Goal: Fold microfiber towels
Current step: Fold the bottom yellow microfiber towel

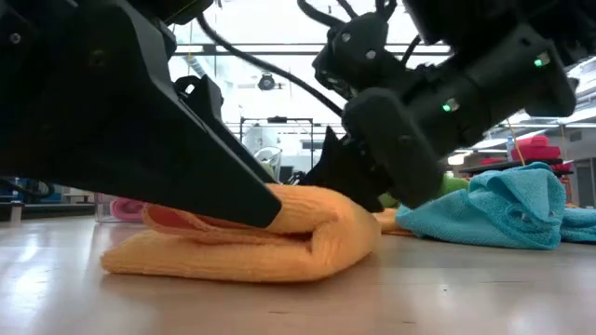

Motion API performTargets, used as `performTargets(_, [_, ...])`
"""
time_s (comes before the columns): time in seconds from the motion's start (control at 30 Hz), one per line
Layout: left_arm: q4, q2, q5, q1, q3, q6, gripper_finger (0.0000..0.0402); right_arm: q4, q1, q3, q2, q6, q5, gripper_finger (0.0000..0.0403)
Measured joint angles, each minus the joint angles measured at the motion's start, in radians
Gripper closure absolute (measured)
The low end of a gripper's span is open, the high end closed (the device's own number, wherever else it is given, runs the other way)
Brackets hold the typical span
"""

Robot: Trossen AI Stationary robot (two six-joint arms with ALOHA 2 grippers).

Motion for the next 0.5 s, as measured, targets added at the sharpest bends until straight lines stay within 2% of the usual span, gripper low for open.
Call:
performTargets(0.27, [-0.005,0.022,0.0,0.0,0.0,0.0,0.023,-0.01,-0.029,0.0,-0.001,-0.004,-0.03,0.0249])
performTargets(0.5, [-0.009,0.024,0.001,-0.006,0.0,0.003,0.023,-0.02,-0.007,-0.001,-0.101,-0.061,-0.032,0.0249])
